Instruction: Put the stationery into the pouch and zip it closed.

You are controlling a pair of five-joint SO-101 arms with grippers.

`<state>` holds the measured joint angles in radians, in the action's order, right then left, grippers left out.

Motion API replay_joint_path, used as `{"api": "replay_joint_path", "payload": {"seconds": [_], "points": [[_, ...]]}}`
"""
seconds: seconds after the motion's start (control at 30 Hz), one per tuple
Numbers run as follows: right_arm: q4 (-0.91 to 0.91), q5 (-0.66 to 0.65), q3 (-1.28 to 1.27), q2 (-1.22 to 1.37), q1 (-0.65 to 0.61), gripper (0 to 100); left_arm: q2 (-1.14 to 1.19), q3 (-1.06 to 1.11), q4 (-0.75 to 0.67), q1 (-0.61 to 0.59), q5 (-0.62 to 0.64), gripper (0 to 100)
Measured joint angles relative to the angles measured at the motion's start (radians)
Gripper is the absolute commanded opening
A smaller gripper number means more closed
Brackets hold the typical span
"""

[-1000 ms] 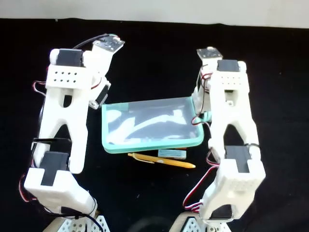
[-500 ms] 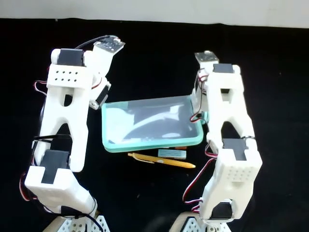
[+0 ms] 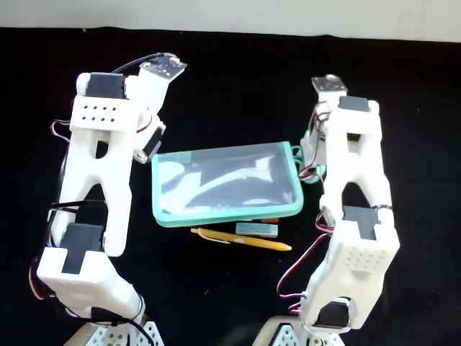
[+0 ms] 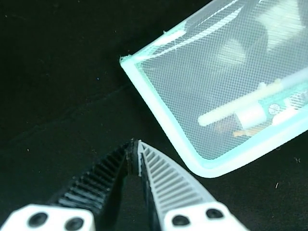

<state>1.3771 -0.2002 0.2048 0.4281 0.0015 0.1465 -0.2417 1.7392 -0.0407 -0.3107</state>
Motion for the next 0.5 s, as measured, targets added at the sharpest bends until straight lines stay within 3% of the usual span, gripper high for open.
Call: {"api": "replay_joint_path", "payload": {"seconds": [0.33,0.5], "points": [[-0.041,0.0,0.009,0.158,-0.026,25.7,0.0,0.0,0.0,0.0,0.0,1],[-0.043,0.0,0.012,0.158,-0.025,7.0,0.0,0.0,0.0,0.0,0.0,1]]}}
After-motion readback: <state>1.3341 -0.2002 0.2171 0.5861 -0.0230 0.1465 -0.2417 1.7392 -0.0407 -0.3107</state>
